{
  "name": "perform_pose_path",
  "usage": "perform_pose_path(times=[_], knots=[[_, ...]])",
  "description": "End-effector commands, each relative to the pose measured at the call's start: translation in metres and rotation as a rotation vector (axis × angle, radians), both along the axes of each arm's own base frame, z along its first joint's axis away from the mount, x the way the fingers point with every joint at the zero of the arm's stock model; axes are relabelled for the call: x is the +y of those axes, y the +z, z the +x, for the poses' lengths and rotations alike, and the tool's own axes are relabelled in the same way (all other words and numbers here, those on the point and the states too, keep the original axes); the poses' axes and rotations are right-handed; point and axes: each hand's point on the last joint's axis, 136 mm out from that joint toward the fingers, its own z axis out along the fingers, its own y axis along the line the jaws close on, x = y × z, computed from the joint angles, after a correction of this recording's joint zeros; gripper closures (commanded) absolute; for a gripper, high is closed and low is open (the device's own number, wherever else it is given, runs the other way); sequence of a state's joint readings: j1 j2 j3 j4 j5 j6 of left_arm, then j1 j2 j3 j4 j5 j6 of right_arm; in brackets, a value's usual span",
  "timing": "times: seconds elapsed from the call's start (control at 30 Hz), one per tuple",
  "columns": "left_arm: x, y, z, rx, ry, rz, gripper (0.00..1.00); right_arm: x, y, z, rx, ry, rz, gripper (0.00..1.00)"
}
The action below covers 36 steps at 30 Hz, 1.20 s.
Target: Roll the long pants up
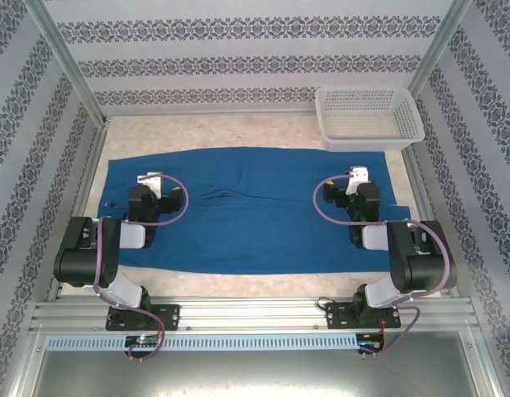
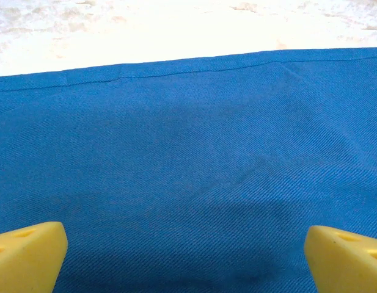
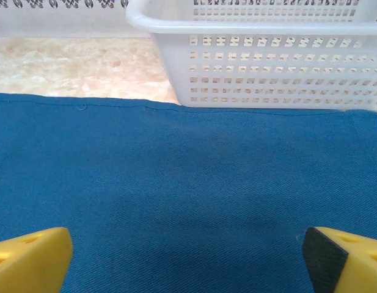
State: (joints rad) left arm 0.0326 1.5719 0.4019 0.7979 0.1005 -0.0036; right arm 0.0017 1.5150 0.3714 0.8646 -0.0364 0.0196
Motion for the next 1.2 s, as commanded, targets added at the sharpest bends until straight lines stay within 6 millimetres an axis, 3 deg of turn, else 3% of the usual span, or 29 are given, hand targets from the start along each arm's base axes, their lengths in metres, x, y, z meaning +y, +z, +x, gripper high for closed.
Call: perform_pose_path(times=[0.0,0.67,0.8,0.9,0.97,1.07,1.17], knots=[[-0.004,0.015,0.008,-0.050,-0.015,0.001,0.00,0.000,0.013,0.007,-0.041,0.009,0.015,0.02],[-0.004,0.015,0.008,-0.049,-0.014,0.002,0.00,0.003,0.014,0.007,-0.041,0.025,0.015,0.02],[0.005,0.016,0.008,-0.043,0.047,0.023,0.00,0.001,0.014,0.007,-0.037,0.004,0.004,0.02],[0.026,0.027,0.011,0.020,0.180,0.035,0.00,-0.007,0.022,0.011,-0.021,-0.048,0.003,0.02],[0.049,0.039,0.017,0.124,0.323,0.067,0.00,-0.014,0.037,0.016,0.042,-0.093,0.002,0.02],[0.059,0.071,0.020,0.176,0.442,-0.002,0.00,-0.027,0.058,0.016,0.165,-0.197,0.052,0.02],[0.085,0.102,-0.019,0.238,0.732,-0.137,0.00,-0.029,0.089,0.005,0.190,-0.256,0.129,0.02]])
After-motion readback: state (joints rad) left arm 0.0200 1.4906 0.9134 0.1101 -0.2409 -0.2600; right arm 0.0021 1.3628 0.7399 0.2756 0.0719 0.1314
